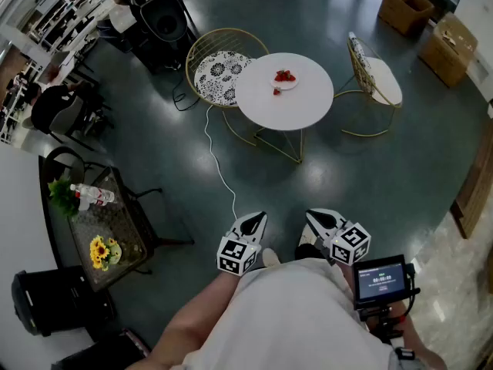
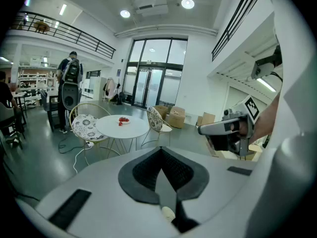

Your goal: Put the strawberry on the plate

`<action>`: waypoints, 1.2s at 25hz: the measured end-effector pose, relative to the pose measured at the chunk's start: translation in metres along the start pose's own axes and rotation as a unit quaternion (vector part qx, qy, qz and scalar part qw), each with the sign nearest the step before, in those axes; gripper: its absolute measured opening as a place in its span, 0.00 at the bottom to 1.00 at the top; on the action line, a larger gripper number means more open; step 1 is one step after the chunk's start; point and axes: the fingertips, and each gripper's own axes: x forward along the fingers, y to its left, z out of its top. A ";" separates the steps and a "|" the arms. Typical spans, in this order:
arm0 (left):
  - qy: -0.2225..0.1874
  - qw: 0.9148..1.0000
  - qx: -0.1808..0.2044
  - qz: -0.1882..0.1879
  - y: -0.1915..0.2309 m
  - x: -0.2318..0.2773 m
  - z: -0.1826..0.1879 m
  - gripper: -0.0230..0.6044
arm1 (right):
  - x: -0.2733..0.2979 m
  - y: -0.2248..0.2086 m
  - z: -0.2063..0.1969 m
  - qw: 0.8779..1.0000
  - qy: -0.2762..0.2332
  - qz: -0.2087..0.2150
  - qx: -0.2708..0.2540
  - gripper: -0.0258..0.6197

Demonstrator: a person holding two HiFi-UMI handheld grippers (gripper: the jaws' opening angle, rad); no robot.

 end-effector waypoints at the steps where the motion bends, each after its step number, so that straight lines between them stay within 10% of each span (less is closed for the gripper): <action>1: -0.001 1.000 -0.001 0.001 0.001 -0.005 -0.001 0.05 | 0.000 0.005 0.001 1.000 -0.009 0.003 0.006 0.05; 30: -0.044 0.998 -0.011 0.036 0.047 -0.116 -0.034 0.05 | 0.045 0.105 -0.008 0.999 -0.014 -0.002 -0.032 0.05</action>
